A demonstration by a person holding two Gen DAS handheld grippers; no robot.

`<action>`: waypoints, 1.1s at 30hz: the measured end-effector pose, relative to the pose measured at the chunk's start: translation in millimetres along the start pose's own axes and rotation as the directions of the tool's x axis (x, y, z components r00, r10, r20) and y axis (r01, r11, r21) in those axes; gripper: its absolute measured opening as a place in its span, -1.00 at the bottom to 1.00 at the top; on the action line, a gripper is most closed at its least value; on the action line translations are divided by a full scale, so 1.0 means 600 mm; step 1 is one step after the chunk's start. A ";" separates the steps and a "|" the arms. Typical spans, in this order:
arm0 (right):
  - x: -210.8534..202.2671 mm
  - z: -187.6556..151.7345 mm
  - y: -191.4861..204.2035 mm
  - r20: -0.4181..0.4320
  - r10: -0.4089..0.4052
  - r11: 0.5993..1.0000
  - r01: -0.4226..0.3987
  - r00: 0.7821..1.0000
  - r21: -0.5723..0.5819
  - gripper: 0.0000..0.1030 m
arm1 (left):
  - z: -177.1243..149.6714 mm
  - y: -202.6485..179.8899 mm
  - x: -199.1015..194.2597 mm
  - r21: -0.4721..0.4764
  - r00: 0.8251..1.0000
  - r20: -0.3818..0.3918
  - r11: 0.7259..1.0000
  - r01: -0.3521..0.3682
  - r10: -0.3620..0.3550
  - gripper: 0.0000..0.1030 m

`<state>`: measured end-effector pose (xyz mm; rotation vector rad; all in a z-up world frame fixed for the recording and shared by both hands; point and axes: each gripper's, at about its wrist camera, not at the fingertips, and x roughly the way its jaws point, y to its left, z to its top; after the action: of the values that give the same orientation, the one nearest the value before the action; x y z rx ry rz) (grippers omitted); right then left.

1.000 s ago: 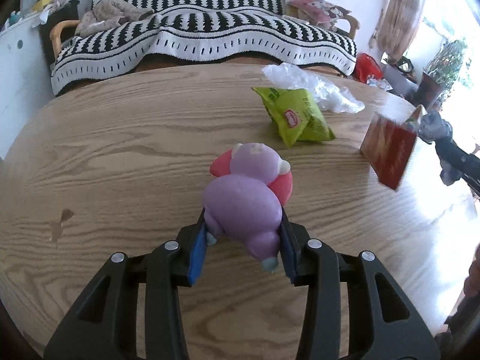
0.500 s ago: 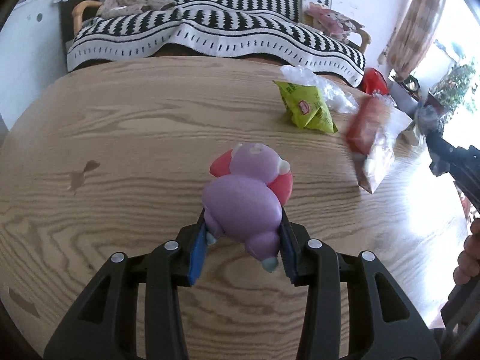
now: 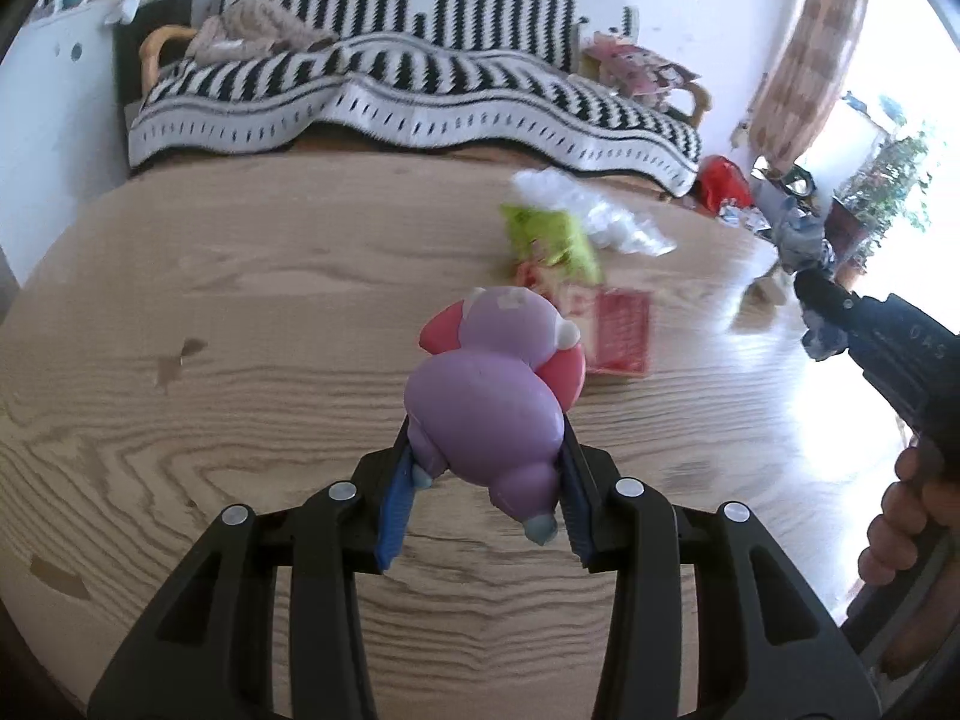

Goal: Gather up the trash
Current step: 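Carry pink toy and crumpled foil over the black bin and drop them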

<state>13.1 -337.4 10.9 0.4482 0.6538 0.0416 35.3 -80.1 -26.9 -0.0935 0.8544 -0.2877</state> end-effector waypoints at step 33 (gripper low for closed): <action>-0.421 -0.357 -0.477 -0.277 -0.309 0.839 0.398 0.910 0.371 -0.56 | -0.410 -0.547 0.025 0.407 0.797 -0.527 0.736 0.541 -0.294 -0.20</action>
<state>-345.2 -557.2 -112.2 0.7386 0.9505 -0.4228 -210.9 -390.1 -134.7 0.3261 1.1603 -1.0203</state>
